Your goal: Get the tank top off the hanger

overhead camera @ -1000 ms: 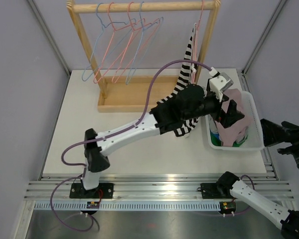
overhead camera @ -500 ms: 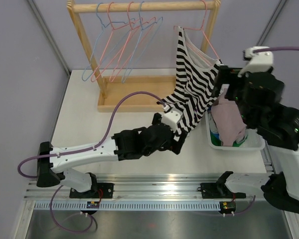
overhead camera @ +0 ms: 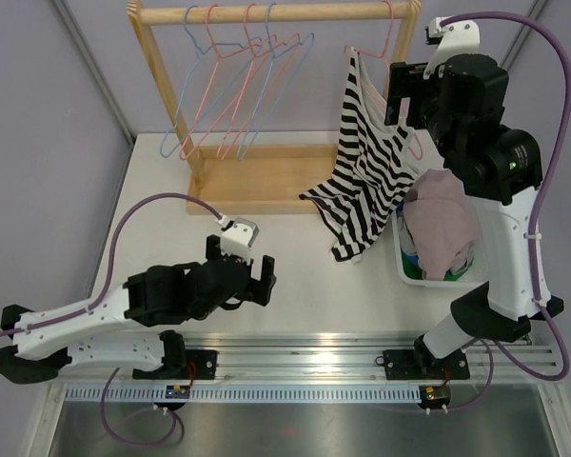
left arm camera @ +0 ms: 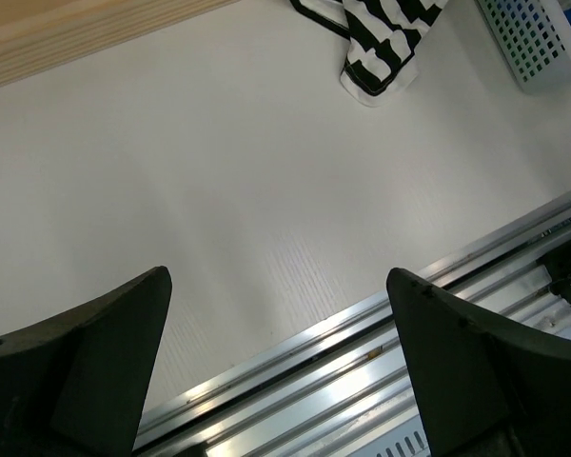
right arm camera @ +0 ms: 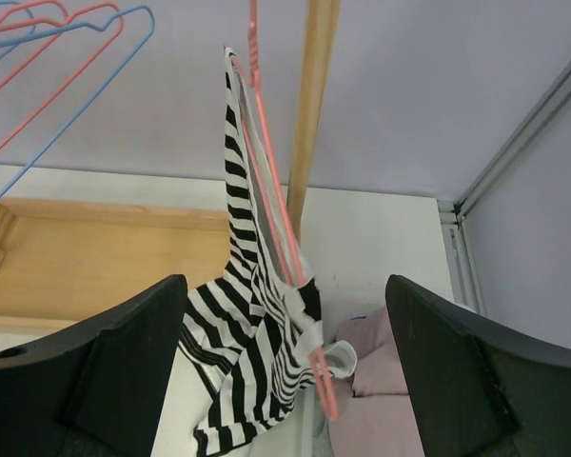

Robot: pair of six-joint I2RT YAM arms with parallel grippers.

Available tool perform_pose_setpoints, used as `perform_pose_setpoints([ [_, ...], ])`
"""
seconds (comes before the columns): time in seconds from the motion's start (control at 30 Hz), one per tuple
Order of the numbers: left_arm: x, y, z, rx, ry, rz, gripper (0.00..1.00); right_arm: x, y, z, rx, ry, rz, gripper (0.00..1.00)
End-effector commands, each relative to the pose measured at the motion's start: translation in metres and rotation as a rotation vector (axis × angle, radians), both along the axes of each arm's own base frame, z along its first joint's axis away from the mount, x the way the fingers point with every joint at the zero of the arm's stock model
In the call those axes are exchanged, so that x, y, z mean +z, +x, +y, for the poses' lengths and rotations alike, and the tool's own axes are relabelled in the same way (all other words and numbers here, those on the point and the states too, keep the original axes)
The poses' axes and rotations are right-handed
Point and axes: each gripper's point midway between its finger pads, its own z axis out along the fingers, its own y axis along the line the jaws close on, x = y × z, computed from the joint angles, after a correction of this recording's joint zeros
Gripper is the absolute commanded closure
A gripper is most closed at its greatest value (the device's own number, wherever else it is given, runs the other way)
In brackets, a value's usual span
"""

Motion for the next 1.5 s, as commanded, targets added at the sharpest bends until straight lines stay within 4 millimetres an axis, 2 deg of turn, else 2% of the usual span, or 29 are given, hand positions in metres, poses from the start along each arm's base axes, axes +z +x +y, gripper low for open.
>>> perform_pose_setpoints([
  [0.0,0.000,-0.013,0.012,-0.046,-0.054,0.025,0.01,0.005,0.019,0.017,0.134,0.024,-0.024,0.09],
  [0.03,0.001,-0.015,0.014,-0.055,-0.062,0.027,0.01,-0.003,0.033,0.014,0.112,0.018,-0.004,0.12],
  [0.1,0.003,-0.021,0.019,-0.075,-0.085,0.034,0.01,-0.001,0.043,0.014,0.107,0.022,-0.006,0.15],
  [0.13,0.003,-0.022,0.019,-0.087,-0.090,0.033,0.01,-0.014,0.057,0.019,0.102,0.010,0.027,0.17],
  [0.23,0.002,-0.027,0.022,-0.115,-0.115,0.034,0.01,-0.025,0.073,0.021,0.089,0.002,0.050,0.26],
  [0.27,0.001,-0.028,0.022,-0.122,-0.118,0.034,0.01,-0.027,0.079,0.023,0.093,0.011,0.047,0.33],
  [0.3,0.000,-0.030,0.021,-0.138,-0.122,0.039,0.01,-0.028,0.082,0.027,0.103,0.013,0.046,0.36],
  [0.33,0.000,-0.031,0.022,-0.149,-0.123,0.035,0.01,-0.037,0.091,0.029,0.100,0.006,0.066,0.38],
  [0.47,-0.006,-0.034,0.025,-0.175,-0.095,0.032,0.01,-0.034,0.105,0.023,0.052,-0.003,0.038,0.46],
  [0.6,-0.015,-0.033,0.030,-0.180,-0.078,0.022,0.01,-0.033,0.109,0.026,0.061,0.002,0.027,0.55],
  [0.63,-0.016,-0.034,0.030,-0.181,-0.077,0.020,0.01,-0.034,0.111,0.028,0.065,0.001,0.028,0.62],
  [0.7,-0.020,-0.034,0.031,-0.181,-0.077,0.020,0.01,-0.040,0.114,0.031,0.074,-0.002,0.041,0.66],
  [0.8,-0.020,-0.033,0.032,-0.182,-0.084,0.014,0.01,-0.047,0.119,0.035,0.082,0.006,0.059,0.90],
  [0.83,-0.019,-0.033,0.031,-0.187,-0.087,0.008,0.01,-0.048,0.120,0.036,0.083,0.015,0.061,0.95],
  [0.93,-0.018,-0.033,0.032,-0.187,-0.090,0.002,0.01,-0.041,0.119,0.040,0.095,0.046,0.041,1.00],
  [1.0,-0.017,-0.031,0.033,-0.177,-0.092,-0.006,0.01,-0.036,0.116,0.045,0.122,0.075,0.027,1.00],
  [1.03,-0.017,-0.030,0.033,-0.173,-0.090,-0.008,0.01,-0.021,0.110,0.048,0.141,0.122,-0.011,1.00],
  [1.1,-0.016,-0.029,0.035,-0.162,-0.090,-0.016,0.01,-0.013,0.104,0.057,0.195,0.159,-0.030,1.00],
  [1.13,-0.016,-0.028,0.036,-0.155,-0.091,-0.018,0.01,0.006,0.096,0.057,0.208,0.197,-0.082,1.00],
  [1.2,-0.014,-0.025,0.038,-0.134,-0.093,-0.026,0.01,0.012,0.091,0.060,0.230,0.220,-0.104,1.00],
  [1.23,-0.015,-0.025,0.040,-0.130,-0.092,-0.026,0.01,0.028,0.084,0.058,0.240,0.238,-0.155,1.00],
  [1.4,-0.003,-0.019,0.050,-0.068,-0.141,-0.056,0.01,0.041,0.070,0.065,0.304,0.268,-0.183,1.00],
  [1.47,0.005,-0.018,0.048,-0.062,-0.192,-0.071,0.01,0.046,0.064,0.067,0.325,0.281,-0.194,1.00],
])
